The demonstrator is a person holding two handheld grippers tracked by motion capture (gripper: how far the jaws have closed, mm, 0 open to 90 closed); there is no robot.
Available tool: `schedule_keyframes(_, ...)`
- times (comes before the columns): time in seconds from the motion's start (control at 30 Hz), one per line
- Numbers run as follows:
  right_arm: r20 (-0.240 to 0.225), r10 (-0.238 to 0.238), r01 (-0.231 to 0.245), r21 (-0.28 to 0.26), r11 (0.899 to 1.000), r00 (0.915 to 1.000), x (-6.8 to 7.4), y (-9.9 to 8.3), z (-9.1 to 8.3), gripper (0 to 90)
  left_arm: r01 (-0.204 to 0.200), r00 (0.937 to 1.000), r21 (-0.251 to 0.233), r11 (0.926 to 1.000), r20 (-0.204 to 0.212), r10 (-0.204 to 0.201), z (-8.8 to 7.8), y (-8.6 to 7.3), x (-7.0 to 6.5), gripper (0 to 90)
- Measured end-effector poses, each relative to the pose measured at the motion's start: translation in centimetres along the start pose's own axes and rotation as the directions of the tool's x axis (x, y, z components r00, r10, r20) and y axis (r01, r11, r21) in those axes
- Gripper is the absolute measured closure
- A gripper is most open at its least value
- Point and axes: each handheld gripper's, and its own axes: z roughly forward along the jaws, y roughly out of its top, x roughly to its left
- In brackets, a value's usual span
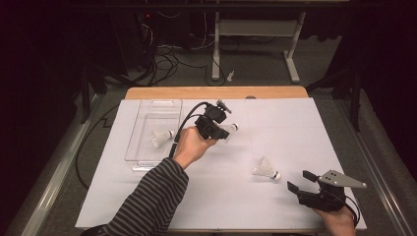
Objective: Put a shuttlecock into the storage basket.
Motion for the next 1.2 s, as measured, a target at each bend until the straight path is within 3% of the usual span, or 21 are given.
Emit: schedule_keyframes(1.2, 0.001, 0.0, 0.0, 0.003, 1.0, 1.0, 0.0, 0.0, 0.0, 27.1, 0.016, 0.9999, -0.032, 0.9994, -0.001, -0.016, -2.6, -2.5, 1.2, 89.7)
